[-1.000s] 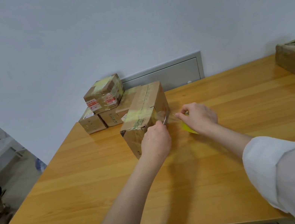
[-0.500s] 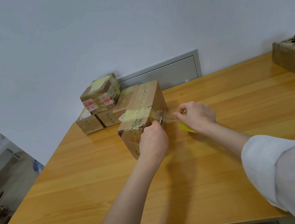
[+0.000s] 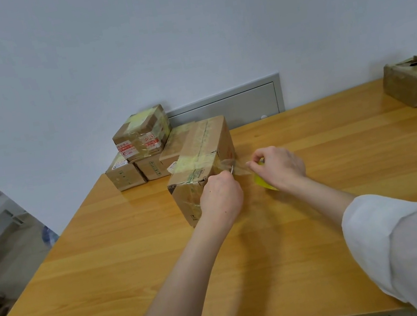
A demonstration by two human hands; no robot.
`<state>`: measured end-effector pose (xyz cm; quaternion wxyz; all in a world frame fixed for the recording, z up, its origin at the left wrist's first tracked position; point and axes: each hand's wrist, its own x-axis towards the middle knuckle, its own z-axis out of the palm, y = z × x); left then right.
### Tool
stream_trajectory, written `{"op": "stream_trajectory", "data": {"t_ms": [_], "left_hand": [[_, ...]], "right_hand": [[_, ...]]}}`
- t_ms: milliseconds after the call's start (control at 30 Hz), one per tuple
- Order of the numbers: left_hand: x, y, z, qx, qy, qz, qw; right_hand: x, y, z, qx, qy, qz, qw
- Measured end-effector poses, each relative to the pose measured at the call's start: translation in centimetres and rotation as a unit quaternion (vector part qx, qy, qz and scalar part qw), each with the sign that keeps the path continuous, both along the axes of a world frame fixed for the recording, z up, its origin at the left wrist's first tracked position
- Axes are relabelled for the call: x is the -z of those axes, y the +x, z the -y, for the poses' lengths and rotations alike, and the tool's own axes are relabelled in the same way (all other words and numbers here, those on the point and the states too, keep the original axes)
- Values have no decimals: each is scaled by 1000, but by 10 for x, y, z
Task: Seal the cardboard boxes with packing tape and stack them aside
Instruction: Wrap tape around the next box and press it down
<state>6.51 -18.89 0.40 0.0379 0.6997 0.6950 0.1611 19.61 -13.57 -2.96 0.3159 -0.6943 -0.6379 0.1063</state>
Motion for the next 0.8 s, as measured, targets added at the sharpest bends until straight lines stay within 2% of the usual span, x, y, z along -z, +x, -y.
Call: {"op": "stream_trajectory", "data": {"t_ms": [800], "left_hand": [[8,5,-11,-28,-21,-16,999]], "right_hand": [[1,2,3,-17,5,4,1000]]}}
